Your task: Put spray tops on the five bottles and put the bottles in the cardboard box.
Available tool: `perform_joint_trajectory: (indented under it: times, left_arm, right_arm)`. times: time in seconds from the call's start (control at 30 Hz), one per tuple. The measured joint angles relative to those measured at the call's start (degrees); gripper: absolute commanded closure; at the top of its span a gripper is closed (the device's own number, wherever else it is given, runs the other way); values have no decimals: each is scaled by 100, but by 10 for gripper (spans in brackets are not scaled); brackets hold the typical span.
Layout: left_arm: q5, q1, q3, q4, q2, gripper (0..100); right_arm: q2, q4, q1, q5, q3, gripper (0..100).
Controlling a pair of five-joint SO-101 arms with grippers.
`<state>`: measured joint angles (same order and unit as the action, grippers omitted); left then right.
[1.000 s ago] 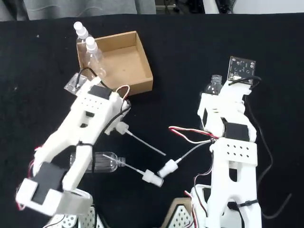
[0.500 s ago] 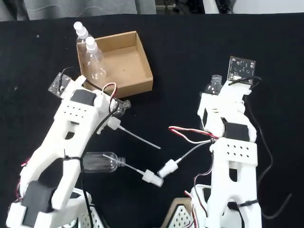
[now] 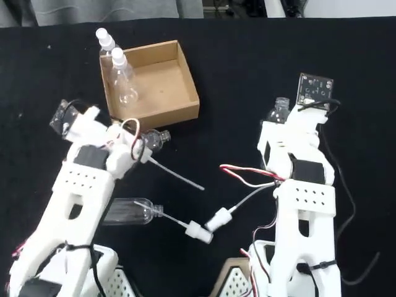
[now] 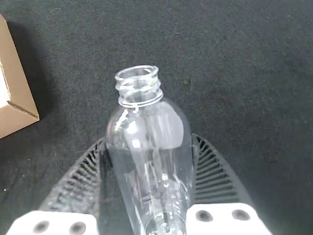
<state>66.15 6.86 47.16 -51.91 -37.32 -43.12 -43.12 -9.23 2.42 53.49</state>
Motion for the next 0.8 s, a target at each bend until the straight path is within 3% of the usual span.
perform_joint_trajectory:
  times: [0.43, 0.8]
  left_arm:
    - [-35, -167, 668, 484, -1319, 971]
    - [-396, -167, 844, 1732, -1960, 971]
  right_arm:
    - [0, 0, 0, 0, 0, 917]
    - [0, 0, 0, 0, 0, 917]
